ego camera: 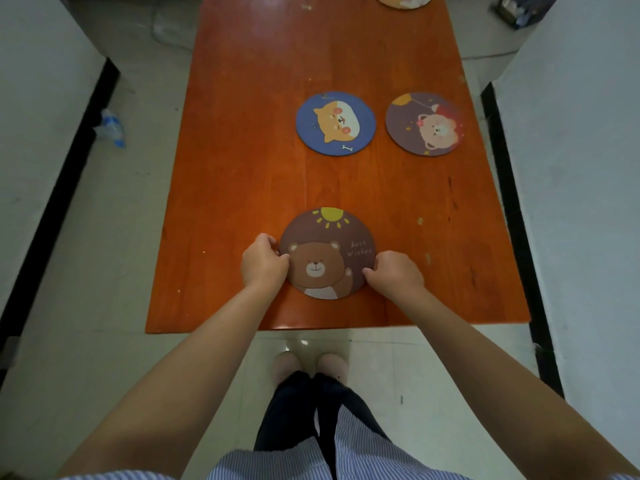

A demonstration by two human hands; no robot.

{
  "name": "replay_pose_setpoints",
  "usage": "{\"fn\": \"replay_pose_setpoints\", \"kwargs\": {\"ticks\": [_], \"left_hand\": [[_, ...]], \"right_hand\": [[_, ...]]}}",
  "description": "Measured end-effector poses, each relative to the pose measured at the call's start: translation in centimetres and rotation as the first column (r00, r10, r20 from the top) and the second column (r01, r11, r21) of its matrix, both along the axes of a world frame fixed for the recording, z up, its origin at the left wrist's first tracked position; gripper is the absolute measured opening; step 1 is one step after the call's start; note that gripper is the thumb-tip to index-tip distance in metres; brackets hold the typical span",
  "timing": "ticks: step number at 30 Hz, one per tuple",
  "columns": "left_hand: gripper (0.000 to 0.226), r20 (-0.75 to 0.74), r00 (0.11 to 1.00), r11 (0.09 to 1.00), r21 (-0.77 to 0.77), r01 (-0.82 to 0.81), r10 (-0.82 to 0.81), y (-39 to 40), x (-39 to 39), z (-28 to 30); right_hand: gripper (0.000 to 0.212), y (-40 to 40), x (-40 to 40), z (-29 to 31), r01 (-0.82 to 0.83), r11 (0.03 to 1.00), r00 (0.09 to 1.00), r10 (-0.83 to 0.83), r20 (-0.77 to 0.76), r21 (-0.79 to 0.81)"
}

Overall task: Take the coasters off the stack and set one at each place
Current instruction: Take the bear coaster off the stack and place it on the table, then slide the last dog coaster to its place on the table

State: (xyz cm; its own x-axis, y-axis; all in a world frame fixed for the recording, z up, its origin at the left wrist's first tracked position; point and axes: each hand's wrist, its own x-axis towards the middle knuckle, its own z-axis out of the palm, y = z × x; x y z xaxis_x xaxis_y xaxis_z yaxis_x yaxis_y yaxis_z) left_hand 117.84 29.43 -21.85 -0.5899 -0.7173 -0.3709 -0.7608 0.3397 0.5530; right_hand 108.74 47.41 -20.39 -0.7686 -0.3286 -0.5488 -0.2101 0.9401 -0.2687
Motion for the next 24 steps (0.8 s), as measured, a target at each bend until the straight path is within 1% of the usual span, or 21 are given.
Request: {"fn": "replay_pose_setpoints", "kwargs": {"ticks": [2,3,6,7,10,13,16,18,20,22,24], "left_hand": [[0.032,0.019,0.997,0.996,-0.046,0.071,-0.070,-0.3,0.2,0.0],[0.033,0.031,0.992,0.990,-0.073,0.120,-0.118,-0.6,0.4,0.0],[0.027,0.062,0.966,0.955,-0.147,0.258,-0.252,-1.9,1.1,0.2],[0.025,0.065,0.958,0.943,-0.171,0.287,-0.280,-2.6,1.4,0.3],[0.022,0.067,0.938,0.908,-0.236,0.346,-0.340,-6.0,1.8,0.9],[0.022,0.090,0.906,0.854,-0.307,0.421,-0.414,-11.0,1.8,1.2],[0.025,0.126,0.827,0.750,-0.363,0.553,-0.548,-16.9,1.5,1.1],[0.029,0.149,0.758,0.682,-0.352,0.641,-0.635,-20.5,0.8,1.2],[0.031,0.184,0.663,0.594,-0.318,0.739,-0.726,-23.5,0.2,1.3],[0.032,0.205,0.549,0.485,-0.292,0.824,-0.810,-26.1,-0.3,1.0],[0.032,0.195,0.463,0.408,-0.266,0.873,-0.865,-28.4,-1.0,0.7]], "right_hand": [[0.029,-0.4,-0.3,0.7,-0.047,0.996,0.994,0.055,-0.097,0.073],[0.022,-0.9,-0.4,1.1,-0.071,0.995,0.986,0.082,-0.148,0.076],[0.018,-3.2,0.0,1.8,-0.202,0.979,0.931,0.189,-0.313,-0.008],[0.018,-4.3,0.2,1.9,-0.239,0.970,0.914,0.210,-0.348,-0.043],[0.023,-8.3,0.7,1.7,-0.298,0.947,0.904,0.240,-0.354,-0.119],[0.029,-13.2,1.3,0.7,-0.301,0.935,0.909,0.221,-0.354,-0.189],[0.036,-18.6,1.9,-0.4,-0.248,0.946,0.923,0.164,-0.348,-0.210],[0.042,-22.2,2.1,-0.9,-0.167,0.962,0.935,0.085,-0.346,-0.216],[0.045,-25.2,2.3,-1.2,-0.039,0.977,0.943,-0.034,-0.331,-0.211],[0.047,-27.5,2.6,-1.6,0.091,0.977,0.939,-0.149,-0.312,-0.193],[0.047,-28.8,3.1,-2.1,0.193,0.969,0.927,-0.232,-0.294,-0.156]]}}
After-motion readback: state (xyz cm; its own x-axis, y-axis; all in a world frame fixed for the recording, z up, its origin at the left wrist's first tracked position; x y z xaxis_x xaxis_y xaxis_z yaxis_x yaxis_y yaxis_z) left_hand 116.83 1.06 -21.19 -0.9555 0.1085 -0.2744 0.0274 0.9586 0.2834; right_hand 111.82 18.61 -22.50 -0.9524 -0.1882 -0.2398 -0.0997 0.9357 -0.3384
